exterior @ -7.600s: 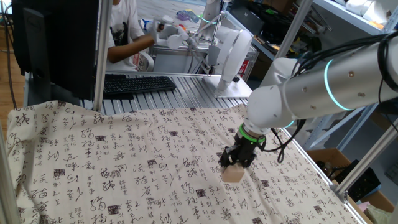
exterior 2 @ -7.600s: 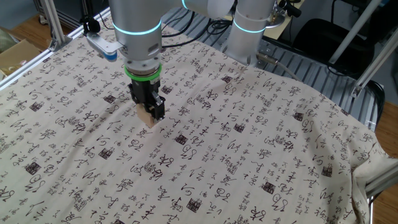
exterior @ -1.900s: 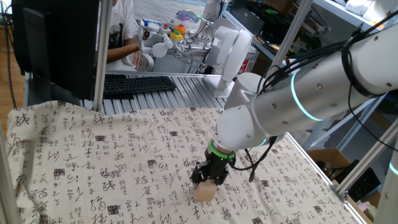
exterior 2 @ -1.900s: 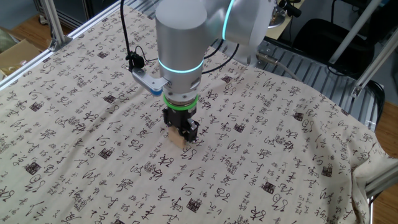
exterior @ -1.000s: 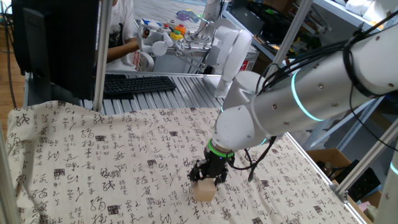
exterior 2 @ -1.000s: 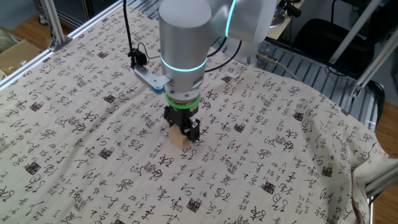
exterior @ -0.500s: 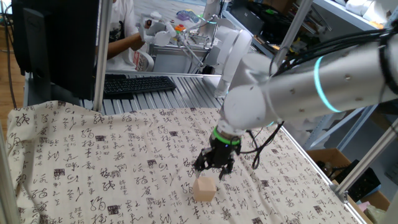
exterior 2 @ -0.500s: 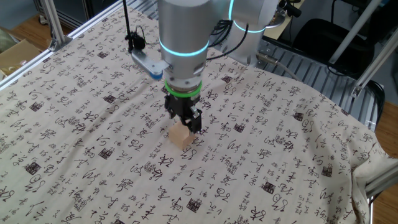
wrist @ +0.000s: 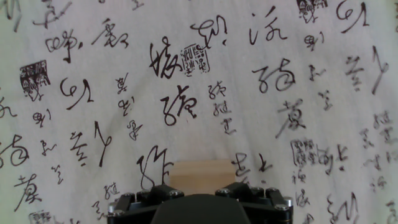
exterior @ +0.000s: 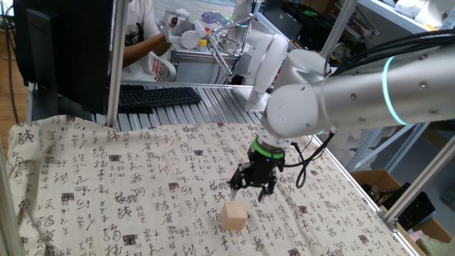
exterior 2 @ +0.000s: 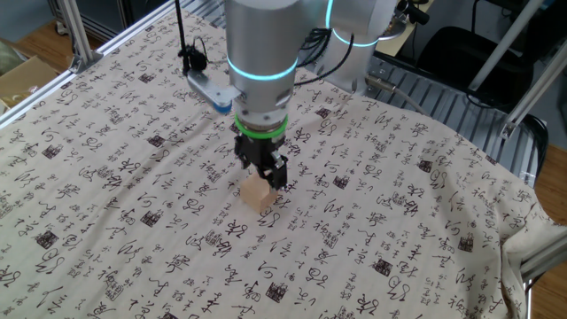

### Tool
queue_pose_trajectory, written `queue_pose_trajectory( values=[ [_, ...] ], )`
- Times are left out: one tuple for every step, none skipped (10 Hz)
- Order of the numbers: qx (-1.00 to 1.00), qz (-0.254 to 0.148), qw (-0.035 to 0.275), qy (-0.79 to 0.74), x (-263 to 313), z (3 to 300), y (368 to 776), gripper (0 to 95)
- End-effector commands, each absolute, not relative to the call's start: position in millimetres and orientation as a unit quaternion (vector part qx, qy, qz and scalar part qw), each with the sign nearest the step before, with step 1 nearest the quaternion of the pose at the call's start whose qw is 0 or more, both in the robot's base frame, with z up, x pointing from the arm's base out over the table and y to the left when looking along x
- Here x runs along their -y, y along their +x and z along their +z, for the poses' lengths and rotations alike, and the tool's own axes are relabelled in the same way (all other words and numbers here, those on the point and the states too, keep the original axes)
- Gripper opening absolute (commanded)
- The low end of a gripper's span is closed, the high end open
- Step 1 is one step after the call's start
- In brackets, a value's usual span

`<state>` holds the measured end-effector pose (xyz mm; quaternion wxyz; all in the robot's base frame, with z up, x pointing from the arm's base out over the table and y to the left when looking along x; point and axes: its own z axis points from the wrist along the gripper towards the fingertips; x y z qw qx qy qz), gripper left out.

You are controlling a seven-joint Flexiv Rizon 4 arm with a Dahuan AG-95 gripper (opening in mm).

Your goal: Pick up the small block on the left and move it to the right

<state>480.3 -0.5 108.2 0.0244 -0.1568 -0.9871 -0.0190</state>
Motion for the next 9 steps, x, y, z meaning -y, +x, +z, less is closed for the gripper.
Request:
queue_pose_trajectory(
  values=[
    [0.989, -0.020, 0.021, -0.148, 2.0, 107.9, 482.2, 0.0],
    [0.989, -0.023, 0.022, -0.145, 3.4, 107.2, 483.9, 0.0],
    [0.989, -0.022, 0.023, -0.144, 4.7, 106.9, 485.2, 0.0],
    [0.989, -0.021, 0.023, -0.143, 6.8, 106.8, 486.7, 0.0],
    [0.990, -0.016, 0.024, -0.137, 12.2, 106.5, 490.6, 0.0],
    [0.990, -0.019, 0.024, -0.135, 18.4, 105.7, 494.9, 0.0],
    [0.991, -0.018, 0.025, -0.128, 26.6, 104.4, 500.2, 0.0],
    [0.992, -0.019, 0.024, -0.122, 37.7, 101.8, 507.1, 0.0],
    [0.993, -0.017, 0.023, -0.113, 48.3, 98.5, 513.0, 0.0]
  ],
)
